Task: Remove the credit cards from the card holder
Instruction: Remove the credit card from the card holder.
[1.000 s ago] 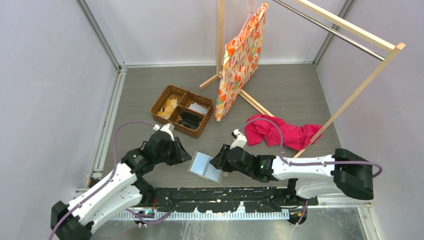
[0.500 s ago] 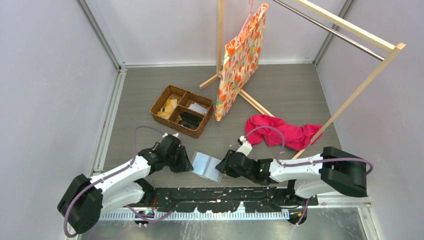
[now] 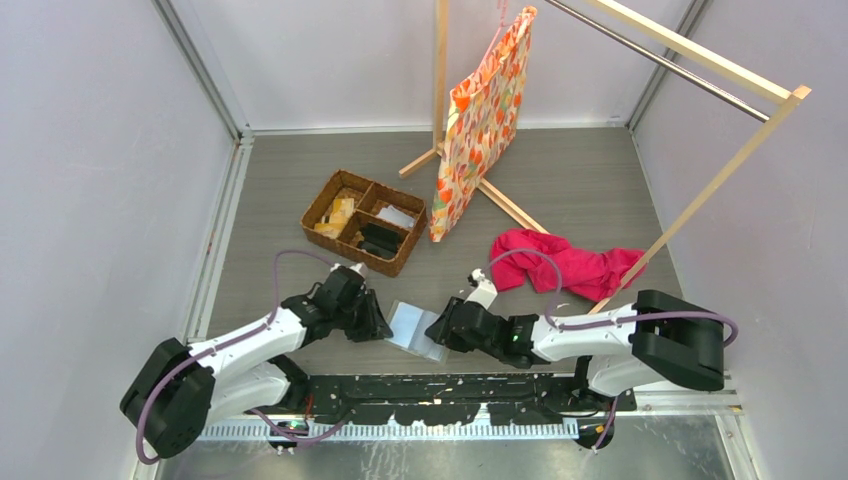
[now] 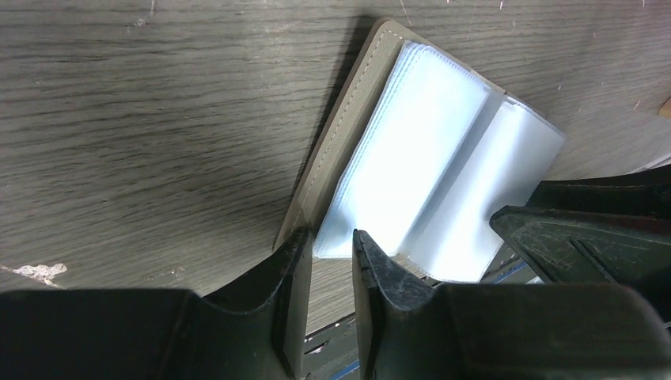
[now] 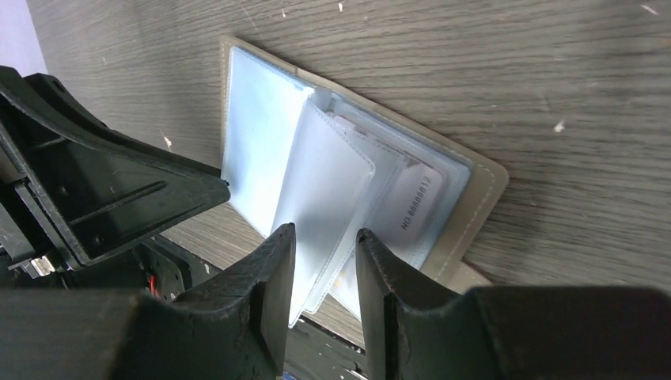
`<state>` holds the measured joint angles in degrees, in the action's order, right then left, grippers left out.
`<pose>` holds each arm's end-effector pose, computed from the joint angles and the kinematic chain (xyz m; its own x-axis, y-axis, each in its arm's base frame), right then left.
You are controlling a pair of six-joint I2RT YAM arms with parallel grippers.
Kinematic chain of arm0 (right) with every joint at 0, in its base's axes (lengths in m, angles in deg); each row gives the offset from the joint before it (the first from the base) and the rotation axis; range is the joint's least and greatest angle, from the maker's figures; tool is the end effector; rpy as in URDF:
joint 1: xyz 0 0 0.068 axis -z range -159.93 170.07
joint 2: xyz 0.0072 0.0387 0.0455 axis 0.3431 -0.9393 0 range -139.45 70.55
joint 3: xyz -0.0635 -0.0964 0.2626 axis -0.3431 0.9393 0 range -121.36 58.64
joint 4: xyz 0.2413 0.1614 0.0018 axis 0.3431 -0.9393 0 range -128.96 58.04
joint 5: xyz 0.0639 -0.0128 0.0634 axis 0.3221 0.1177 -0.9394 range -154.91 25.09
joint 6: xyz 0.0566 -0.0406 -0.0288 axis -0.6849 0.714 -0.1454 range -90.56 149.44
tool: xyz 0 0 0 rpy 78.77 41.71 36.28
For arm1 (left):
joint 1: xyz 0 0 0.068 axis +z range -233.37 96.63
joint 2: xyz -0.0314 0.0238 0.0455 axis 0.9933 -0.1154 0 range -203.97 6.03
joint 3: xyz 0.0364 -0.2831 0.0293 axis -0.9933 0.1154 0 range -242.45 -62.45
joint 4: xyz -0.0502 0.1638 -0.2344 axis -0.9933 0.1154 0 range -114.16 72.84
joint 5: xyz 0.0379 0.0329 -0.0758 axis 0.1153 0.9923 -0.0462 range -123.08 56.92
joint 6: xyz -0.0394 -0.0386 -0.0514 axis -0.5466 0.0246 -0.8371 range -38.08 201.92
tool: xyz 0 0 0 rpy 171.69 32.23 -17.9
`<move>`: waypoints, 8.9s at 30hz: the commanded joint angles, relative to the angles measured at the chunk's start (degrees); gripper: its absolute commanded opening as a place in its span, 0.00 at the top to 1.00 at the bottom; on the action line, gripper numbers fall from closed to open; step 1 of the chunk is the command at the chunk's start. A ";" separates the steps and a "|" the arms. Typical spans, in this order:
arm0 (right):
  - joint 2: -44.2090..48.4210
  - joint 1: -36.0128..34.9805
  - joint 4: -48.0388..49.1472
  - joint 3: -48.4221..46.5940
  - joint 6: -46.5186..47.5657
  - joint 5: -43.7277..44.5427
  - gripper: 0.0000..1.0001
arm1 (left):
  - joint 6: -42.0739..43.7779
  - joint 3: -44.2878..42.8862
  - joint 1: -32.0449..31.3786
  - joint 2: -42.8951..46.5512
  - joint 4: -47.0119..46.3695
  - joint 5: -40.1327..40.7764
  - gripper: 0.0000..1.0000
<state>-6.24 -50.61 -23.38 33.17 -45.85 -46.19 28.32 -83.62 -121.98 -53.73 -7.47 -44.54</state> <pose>0.1099 0.2518 0.1159 -0.8460 0.3558 -0.3971 0.0102 0.7554 0.6551 0.1564 -0.1411 0.1171 -0.9446 -0.2553 -0.2065 -0.1016 0.8254 -0.5554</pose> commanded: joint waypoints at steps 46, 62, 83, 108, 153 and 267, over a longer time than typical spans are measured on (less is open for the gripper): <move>5.97 5.36 2.44 3.11 -0.13 -1.43 0.56 | 2.23 -5.65 -5.41 -0.29 -4.77 0.81 0.71; -0.80 5.32 7.65 0.66 1.63 -5.08 0.58 | 1.31 1.07 -5.16 -2.44 -6.83 4.34 0.71; -2.81 2.65 5.74 -6.26 4.34 -4.84 0.61 | 1.97 0.46 -5.16 -2.89 -6.11 3.09 0.71; -3.41 2.50 -3.83 -7.91 1.32 0.80 0.60 | 3.61 -4.45 -5.16 7.57 7.24 7.35 0.70; -6.66 2.31 2.18 -8.00 4.89 -2.46 0.59 | 7.31 -0.35 2.05 -0.69 4.88 5.39 0.72; -7.14 4.32 4.99 -7.12 4.58 -5.64 0.57 | 1.68 -3.23 2.68 3.88 10.13 5.73 0.72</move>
<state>-13.11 -46.23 -20.41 26.63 -40.14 -53.75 31.11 -88.32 -119.67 -48.73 8.24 -37.52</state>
